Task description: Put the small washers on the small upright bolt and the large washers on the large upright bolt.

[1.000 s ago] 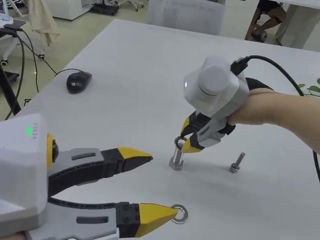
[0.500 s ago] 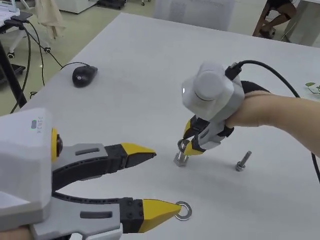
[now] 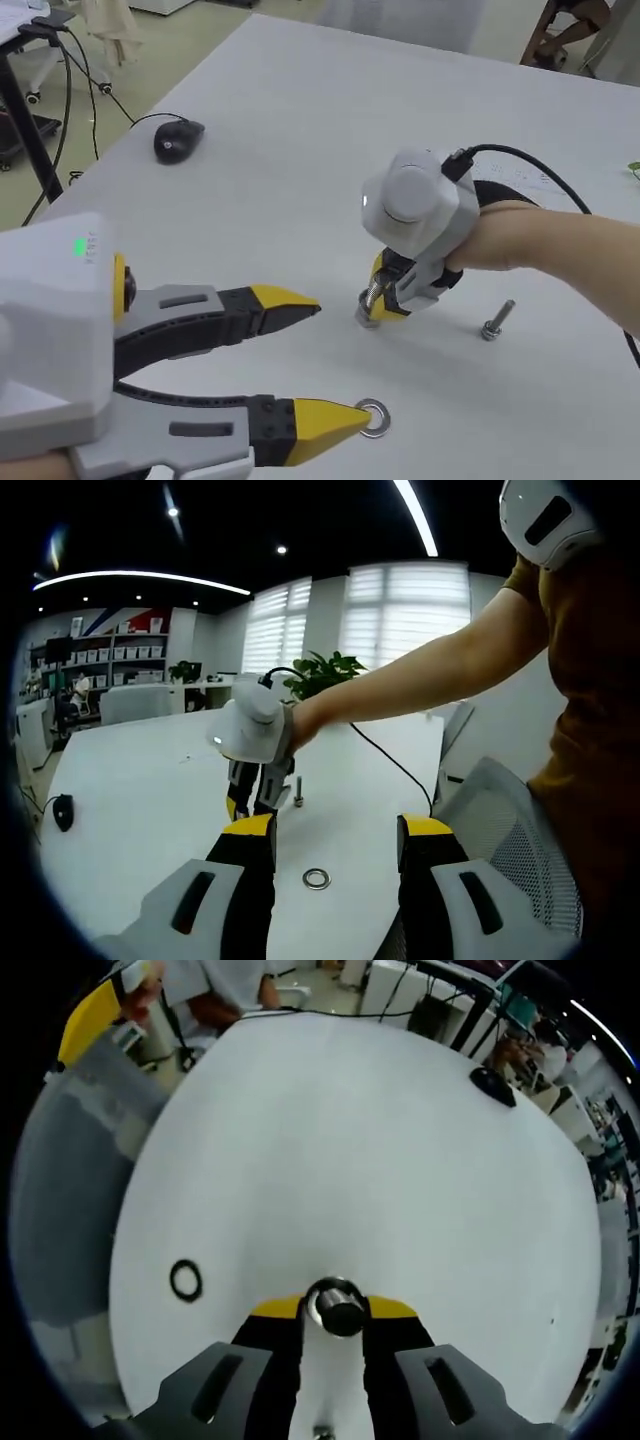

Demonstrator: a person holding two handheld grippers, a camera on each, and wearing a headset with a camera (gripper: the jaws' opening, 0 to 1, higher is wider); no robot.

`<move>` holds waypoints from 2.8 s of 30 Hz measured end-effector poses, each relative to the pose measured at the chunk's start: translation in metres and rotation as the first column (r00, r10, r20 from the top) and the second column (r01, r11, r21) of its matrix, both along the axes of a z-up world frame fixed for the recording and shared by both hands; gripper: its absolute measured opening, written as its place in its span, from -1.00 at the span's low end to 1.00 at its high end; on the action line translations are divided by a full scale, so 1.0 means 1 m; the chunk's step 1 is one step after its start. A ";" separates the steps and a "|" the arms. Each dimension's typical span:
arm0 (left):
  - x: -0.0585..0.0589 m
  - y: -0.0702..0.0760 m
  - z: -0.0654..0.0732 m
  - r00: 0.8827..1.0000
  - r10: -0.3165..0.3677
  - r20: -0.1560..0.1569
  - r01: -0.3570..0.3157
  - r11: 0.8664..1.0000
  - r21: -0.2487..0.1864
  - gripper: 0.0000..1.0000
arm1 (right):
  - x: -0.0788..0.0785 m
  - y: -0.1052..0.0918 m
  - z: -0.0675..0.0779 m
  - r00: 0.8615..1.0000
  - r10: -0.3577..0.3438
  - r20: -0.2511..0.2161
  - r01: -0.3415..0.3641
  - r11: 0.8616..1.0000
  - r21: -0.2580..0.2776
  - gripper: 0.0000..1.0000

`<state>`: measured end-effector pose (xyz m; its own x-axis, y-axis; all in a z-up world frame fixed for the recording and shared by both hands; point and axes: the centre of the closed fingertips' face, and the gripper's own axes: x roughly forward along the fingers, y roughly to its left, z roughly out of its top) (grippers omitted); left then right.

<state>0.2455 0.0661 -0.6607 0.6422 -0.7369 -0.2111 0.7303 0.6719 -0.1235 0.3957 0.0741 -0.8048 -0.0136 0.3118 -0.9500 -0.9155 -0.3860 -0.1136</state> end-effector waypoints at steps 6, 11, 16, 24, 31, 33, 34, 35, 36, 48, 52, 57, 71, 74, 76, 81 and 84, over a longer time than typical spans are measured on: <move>0.001 0.001 -0.001 1.000 0.003 -0.004 -0.003 1.000 0.004 -0.05 | 0.003 -0.002 -0.010 1.000 0.009 0.001 -0.009 1.000 -0.016 -0.53; 0.001 0.001 0.000 1.000 0.002 -0.004 -0.002 1.000 0.006 -0.05 | 0.004 -0.003 -0.009 1.000 0.018 0.004 -0.018 1.000 -0.001 -0.52; 0.000 0.000 0.001 1.000 -0.001 -0.002 0.001 1.000 0.008 -0.05 | 0.004 -0.006 -0.004 1.000 -0.007 -0.001 0.007 1.000 0.024 -0.46; -0.003 0.000 0.006 1.000 -0.004 0.010 0.004 1.000 0.018 -0.05 | -0.005 -0.027 0.016 0.998 -0.061 -0.013 0.062 0.994 0.085 -0.46; -0.006 0.001 0.008 1.000 -0.004 0.021 0.004 1.000 0.026 -0.05 | -0.036 -0.052 0.010 0.995 -0.088 -0.046 0.091 0.993 0.074 -0.48; -0.007 0.000 0.009 1.000 -0.006 0.025 0.005 1.000 0.023 -0.05 | -0.047 -0.055 0.007 0.995 -0.086 -0.057 0.090 0.993 0.071 -0.48; -0.008 0.000 0.010 1.000 -0.007 0.027 0.006 1.000 0.023 -0.05 | -0.052 -0.056 0.006 0.994 -0.089 -0.061 0.093 0.993 0.068 -0.48; -0.008 0.000 0.010 1.000 -0.010 0.027 0.009 1.000 0.026 -0.05 | -0.059 -0.056 0.005 0.994 -0.083 -0.067 0.087 0.994 0.071 -0.48; -0.009 -0.001 0.009 1.000 -0.012 0.028 0.011 1.000 0.028 -0.05 | -0.064 -0.055 0.004 0.994 -0.081 -0.072 0.086 0.994 0.074 -0.49; -0.018 -0.002 0.015 0.999 -0.018 0.047 0.017 1.000 0.024 -0.05 | -0.103 -0.041 -0.014 0.987 -0.085 -0.139 0.095 0.993 0.064 -0.37; -0.020 0.000 0.016 0.999 -0.009 0.049 0.007 1.000 0.022 -0.05 | -0.110 -0.039 -0.018 0.987 -0.075 -0.144 0.084 0.995 0.056 -0.36; -0.022 0.001 0.015 0.999 -0.003 0.049 0.002 1.000 0.020 -0.05 | -0.112 -0.035 -0.021 0.988 -0.063 -0.143 0.073 0.995 0.065 -0.34; -0.020 0.001 0.016 0.999 0.002 0.054 -0.004 1.000 0.022 -0.05 | -0.112 -0.037 -0.021 0.990 -0.027 -0.140 0.038 0.996 0.079 -0.37; -0.020 0.000 0.016 0.999 0.001 0.053 -0.002 1.000 0.022 -0.05 | -0.112 -0.037 -0.021 0.990 -0.021 -0.136 0.032 0.997 0.075 -0.39; -0.020 0.000 0.016 0.999 0.000 0.053 -0.001 1.000 0.021 -0.05 | -0.111 -0.038 -0.021 0.991 -0.027 -0.135 0.036 0.997 0.070 -0.42; -0.020 -0.001 0.016 0.999 -0.006 0.052 0.005 1.000 0.023 -0.05 | -0.109 -0.038 -0.022 0.991 -0.031 -0.131 0.039 0.997 0.064 -0.51; -0.020 -0.002 0.016 0.999 -0.010 0.053 0.009 1.000 0.024 -0.05 | -0.109 -0.037 -0.022 0.992 -0.041 -0.122 0.048 0.997 0.057 -0.54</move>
